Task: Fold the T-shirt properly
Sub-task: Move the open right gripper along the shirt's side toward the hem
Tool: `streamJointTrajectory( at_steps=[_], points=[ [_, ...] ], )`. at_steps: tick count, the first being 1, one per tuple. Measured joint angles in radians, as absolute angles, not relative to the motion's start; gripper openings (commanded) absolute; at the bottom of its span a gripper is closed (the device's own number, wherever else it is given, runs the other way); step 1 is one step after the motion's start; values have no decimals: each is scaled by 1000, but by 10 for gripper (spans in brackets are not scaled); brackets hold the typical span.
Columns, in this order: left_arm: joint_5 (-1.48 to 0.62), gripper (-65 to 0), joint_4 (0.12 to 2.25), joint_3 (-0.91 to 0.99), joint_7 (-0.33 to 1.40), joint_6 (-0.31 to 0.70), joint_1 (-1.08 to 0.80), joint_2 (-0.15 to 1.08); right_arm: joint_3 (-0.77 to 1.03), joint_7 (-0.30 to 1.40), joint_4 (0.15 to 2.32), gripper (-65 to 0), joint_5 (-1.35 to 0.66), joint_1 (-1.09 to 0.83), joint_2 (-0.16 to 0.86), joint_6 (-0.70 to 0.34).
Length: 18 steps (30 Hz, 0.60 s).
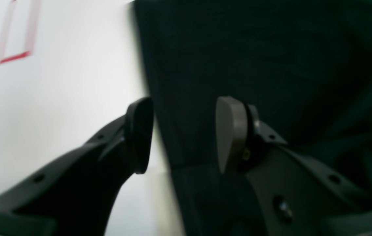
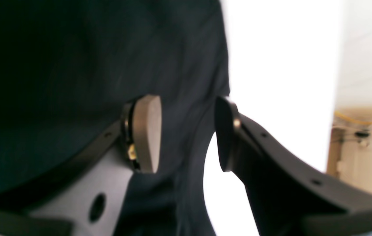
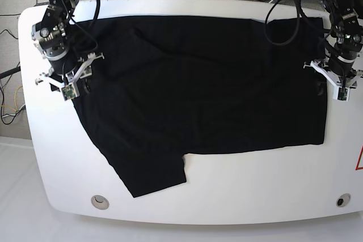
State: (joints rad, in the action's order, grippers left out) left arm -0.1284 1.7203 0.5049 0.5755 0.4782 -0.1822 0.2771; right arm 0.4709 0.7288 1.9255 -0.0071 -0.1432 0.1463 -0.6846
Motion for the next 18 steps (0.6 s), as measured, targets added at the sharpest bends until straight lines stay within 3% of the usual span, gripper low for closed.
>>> streamJointTrajectory(
  at_steps=[3, 11, 13, 18],
  points=[
    [-131, -368, 1717, 517, 562, 479, -156, 280, 464, 776, 1888, -335, -24, -71, 155, -693],
    [-129, -368, 1702, 541, 567, 479, -159, 280, 466, 817, 1706, -106, -10, 105, 195, -688],
    [-128, -368, 1701, 541, 569, 479, -163, 280, 458, 816, 1645, -79, -10, 141, 210, -689],
    [-129, -368, 1701, 542, 567, 479, -164, 280, 389, 773, 1489, -84, -6, 220, 253, -696]
  ],
)
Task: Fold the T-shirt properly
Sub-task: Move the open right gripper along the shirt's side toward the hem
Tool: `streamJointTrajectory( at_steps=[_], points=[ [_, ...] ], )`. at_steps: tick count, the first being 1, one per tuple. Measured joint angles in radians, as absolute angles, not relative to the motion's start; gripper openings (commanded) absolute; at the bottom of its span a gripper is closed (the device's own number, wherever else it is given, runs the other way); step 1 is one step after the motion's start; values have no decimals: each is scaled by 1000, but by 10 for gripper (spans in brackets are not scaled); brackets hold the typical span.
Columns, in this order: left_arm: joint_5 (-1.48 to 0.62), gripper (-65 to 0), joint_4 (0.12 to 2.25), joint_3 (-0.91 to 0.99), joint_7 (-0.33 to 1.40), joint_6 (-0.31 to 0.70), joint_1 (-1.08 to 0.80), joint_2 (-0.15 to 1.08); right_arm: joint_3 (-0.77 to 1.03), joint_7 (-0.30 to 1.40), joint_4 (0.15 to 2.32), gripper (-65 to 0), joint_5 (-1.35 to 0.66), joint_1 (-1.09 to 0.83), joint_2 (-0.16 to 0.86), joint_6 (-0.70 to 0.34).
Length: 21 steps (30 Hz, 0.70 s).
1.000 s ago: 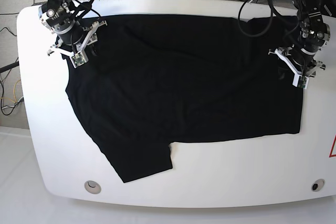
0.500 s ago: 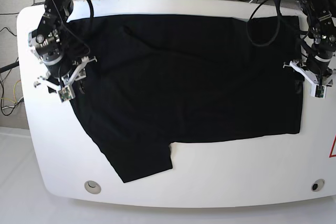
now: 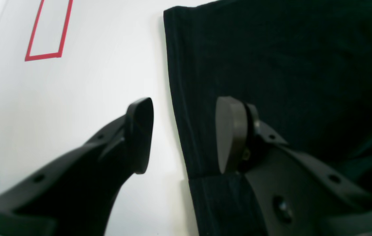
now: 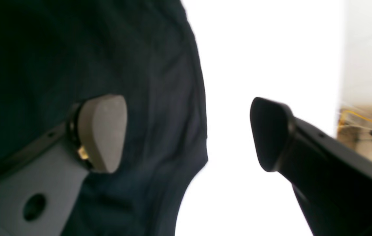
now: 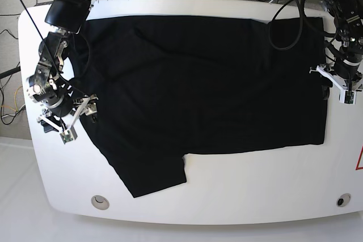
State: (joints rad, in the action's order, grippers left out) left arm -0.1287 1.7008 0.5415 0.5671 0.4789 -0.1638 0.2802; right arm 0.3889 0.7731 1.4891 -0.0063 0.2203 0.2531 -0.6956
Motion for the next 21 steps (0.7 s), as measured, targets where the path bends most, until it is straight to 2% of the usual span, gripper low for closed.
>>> streamJointTrajectory(
  at_steps=[12, 21],
  points=[
    [-82, -368, 1702, 588, 567, 479, -186, 276, 334, 547, 1113, -87, -5, 350, 297, -693],
    [-101, -368, 1713, 632, 553, 487, -218, 270, 336, 277, 899, -92, 9, 398, 316, -681]
  ],
)
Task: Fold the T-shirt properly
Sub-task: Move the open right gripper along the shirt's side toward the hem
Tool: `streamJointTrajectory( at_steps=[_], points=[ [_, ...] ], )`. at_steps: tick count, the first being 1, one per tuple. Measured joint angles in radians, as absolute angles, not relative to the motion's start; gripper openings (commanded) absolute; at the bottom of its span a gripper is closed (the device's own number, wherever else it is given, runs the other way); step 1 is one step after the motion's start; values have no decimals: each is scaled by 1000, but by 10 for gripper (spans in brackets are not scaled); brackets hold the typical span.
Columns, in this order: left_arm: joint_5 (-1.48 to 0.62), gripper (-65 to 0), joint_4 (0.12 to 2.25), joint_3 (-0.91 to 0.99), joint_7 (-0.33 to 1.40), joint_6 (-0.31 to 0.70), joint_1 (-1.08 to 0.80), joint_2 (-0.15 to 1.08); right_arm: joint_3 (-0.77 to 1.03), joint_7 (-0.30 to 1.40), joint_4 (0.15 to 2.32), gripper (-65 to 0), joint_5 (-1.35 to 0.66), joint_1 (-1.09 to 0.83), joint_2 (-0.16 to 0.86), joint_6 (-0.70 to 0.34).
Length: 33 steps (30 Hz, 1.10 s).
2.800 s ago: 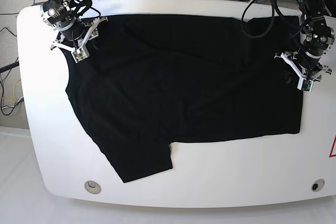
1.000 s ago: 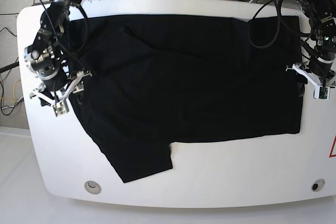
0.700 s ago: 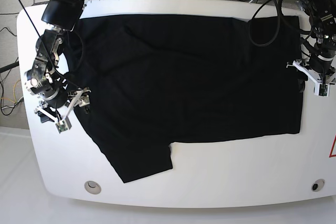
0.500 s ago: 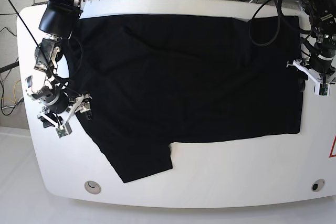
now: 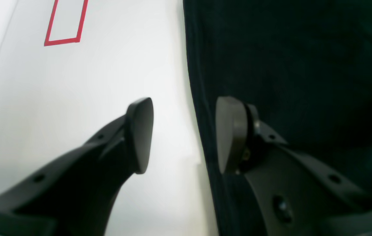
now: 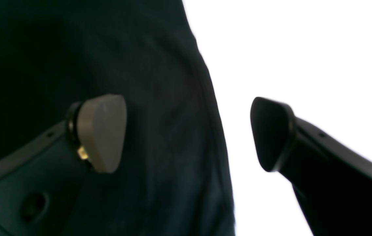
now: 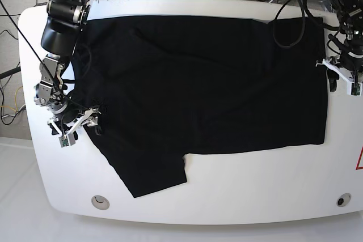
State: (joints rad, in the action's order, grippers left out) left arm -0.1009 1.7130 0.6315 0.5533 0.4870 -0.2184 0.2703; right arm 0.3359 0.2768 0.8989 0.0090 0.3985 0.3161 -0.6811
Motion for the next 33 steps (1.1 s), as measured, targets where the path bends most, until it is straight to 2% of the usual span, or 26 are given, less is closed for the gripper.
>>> streamJointTrajectory(
  at_steps=[9, 19, 22, 24, 26, 31, 32, 33],
  points=[
    [-85, -368, 1715, 690, 567, 485, -249, 239, 341, 65, 628, -92, 206, 500, 315, -681],
    [-85, -368, 1716, 743, 561, 479, -250, 239, 346, -144, 355, -96, 251, 597, 329, -678],
    [-86, -368, 1716, 748, 561, 479, -250, 239, 346, -153, 340, -127, 251, 602, 330, -678],
    [-86, -368, 1717, 748, 561, 480, -249, 239, 344, -157, 340, -175, 250, 600, 329, -678],
    [-86, -368, 1717, 748, 561, 480, -249, 240, 344, -158, 340, -263, 251, 597, 327, -677],
    [-86, -368, 1716, 748, 561, 482, -235, 241, 344, -181, 341, -605, 266, 579, 319, -676],
    [-84, -368, 1716, 748, 562, 482, -227, 241, 346, -187, 341, -650, 266, 576, 316, -673],
    [-81, -368, 1716, 748, 566, 483, -213, 241, 347, -190, 342, -650, 269, 574, 313, -673]
  ],
)
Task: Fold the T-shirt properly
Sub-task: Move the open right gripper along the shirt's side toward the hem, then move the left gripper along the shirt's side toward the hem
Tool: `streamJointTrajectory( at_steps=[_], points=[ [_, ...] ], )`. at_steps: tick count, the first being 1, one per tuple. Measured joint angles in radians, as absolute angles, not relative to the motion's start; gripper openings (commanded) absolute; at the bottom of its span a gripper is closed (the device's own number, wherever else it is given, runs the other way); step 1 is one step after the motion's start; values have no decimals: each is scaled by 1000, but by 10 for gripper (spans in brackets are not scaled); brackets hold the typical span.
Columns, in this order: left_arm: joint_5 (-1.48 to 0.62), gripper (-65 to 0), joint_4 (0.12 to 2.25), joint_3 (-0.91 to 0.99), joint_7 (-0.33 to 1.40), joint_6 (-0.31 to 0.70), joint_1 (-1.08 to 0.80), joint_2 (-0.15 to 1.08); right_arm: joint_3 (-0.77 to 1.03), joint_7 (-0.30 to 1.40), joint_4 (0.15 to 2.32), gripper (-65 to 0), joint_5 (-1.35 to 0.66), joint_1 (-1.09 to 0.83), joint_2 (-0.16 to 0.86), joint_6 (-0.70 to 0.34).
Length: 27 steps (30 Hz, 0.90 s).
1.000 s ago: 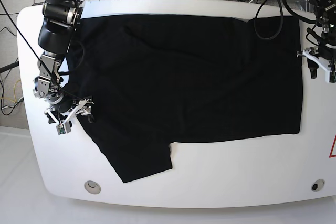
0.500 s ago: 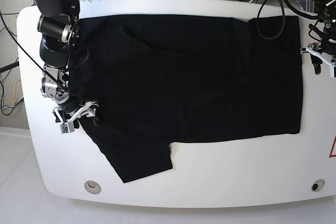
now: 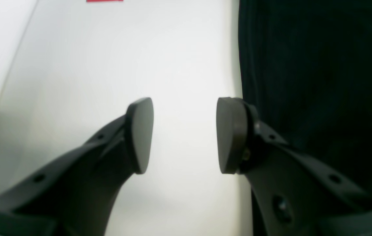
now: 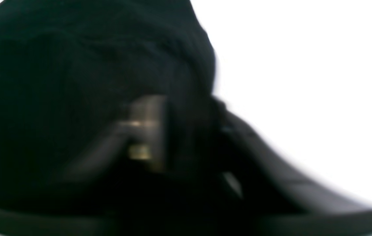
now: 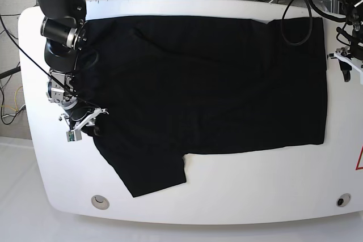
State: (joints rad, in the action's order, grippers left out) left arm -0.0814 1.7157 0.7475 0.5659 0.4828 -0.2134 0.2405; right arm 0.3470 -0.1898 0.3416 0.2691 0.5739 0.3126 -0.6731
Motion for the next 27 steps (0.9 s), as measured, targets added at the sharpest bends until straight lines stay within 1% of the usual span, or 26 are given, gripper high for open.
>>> streamJointTrajectory(
  at_steps=[3, 5, 9, 22, 24, 27],
  points=[
    [-82, -368, 1711, 747, 562, 481, -170, 242, 347, -201, 342, -632, 287, 572, 306, -674],
    [-86, -368, 1703, 747, 549, 483, -150, 242, 347, -198, 346, -650, 296, 572, 301, -678],
    [-86, -368, 1659, 748, 554, 480, -109, 242, 347, -203, 346, -650, 308, 572, 296, -680],
    [-82, -367, 1408, 748, 558, 480, 62, 310, 348, -203, 346, -650, 309, 572, 297, -681],
    [-82, -366, 1371, 746, 561, 515, 81, 320, 348, -202, 346, -650, 310, 572, 297, -681],
    [-82, -366, 1320, 747, 560, 602, 115, 336, 348, -203, 346, -650, 309, 572, 297, -681]
  ],
)
